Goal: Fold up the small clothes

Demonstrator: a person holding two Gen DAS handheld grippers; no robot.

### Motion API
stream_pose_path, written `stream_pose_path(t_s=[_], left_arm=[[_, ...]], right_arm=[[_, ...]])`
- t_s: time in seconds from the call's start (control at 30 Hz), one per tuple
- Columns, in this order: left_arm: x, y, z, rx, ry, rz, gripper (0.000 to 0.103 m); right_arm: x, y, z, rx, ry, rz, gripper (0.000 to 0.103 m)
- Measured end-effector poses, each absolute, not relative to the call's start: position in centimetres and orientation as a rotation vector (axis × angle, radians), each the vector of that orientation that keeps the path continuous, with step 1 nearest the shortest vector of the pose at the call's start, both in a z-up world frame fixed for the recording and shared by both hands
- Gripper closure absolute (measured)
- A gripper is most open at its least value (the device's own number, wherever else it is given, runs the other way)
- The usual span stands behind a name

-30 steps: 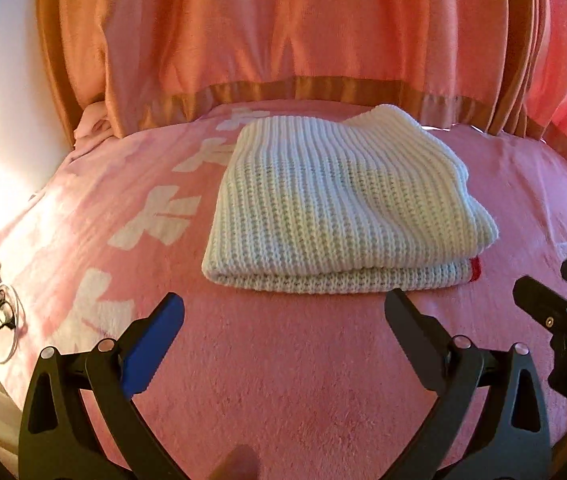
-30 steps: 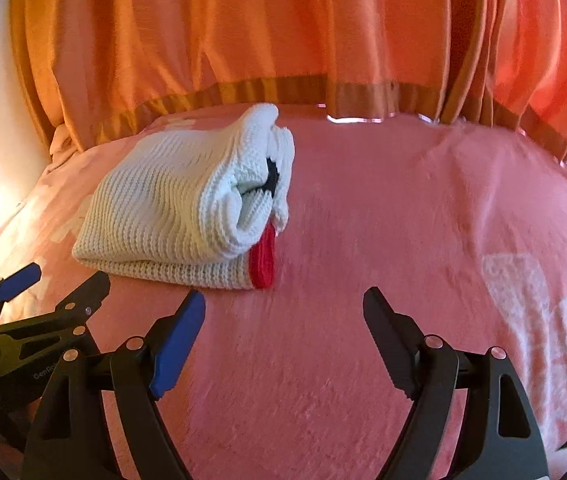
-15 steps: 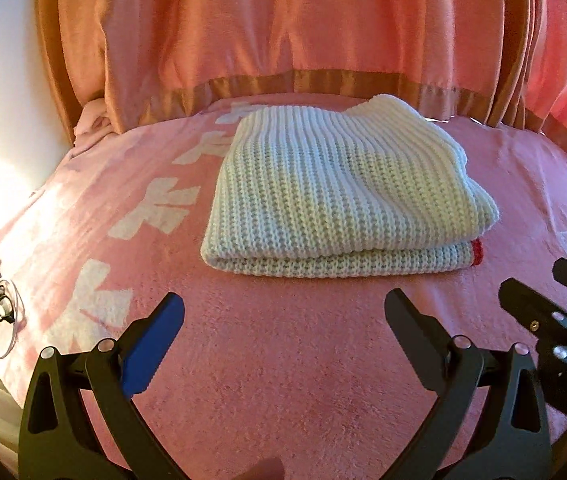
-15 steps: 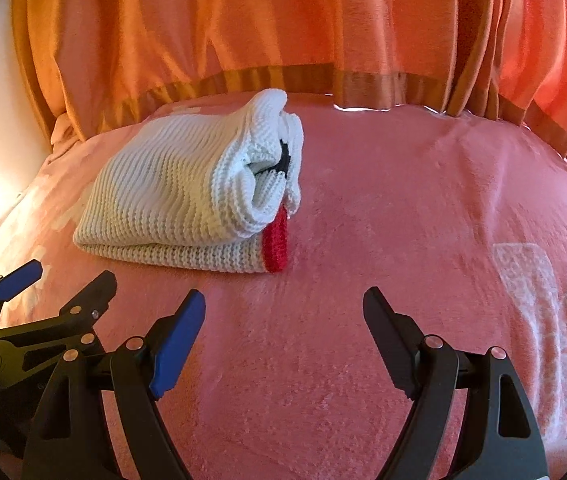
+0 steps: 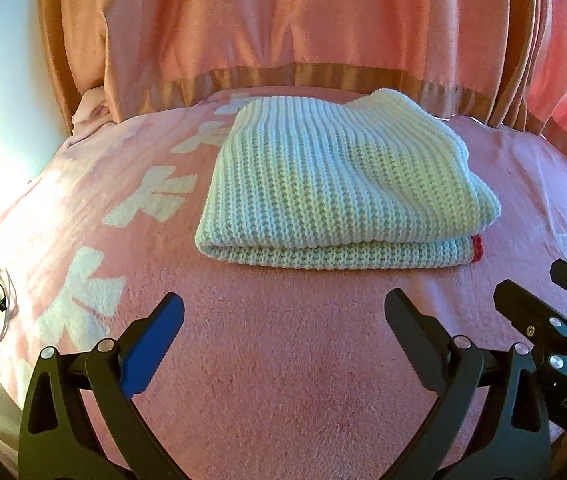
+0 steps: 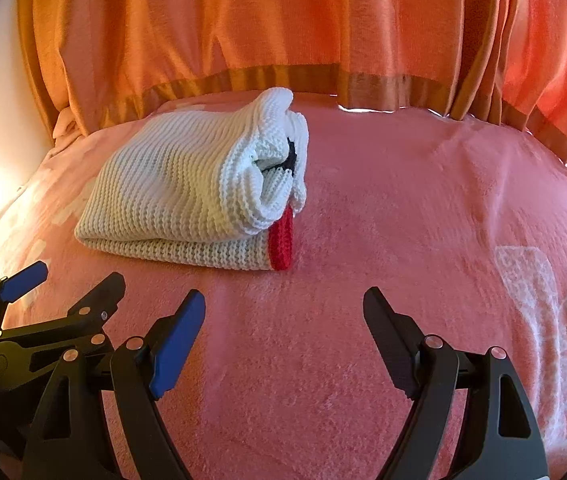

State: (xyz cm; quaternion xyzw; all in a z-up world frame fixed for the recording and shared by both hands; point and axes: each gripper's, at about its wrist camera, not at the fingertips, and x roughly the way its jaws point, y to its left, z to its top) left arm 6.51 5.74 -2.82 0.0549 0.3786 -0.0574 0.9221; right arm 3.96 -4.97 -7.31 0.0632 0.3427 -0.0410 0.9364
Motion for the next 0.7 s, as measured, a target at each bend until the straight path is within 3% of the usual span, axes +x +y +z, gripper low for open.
stream_pose_path(t_s=[0.7], left_arm=[[6.43,6.05,-2.35,0.091,0.743,-0.086,0.007]], right_arm=[[3.85,-4.62,-7.42,0.124,0.689,-0.087,0.024]])
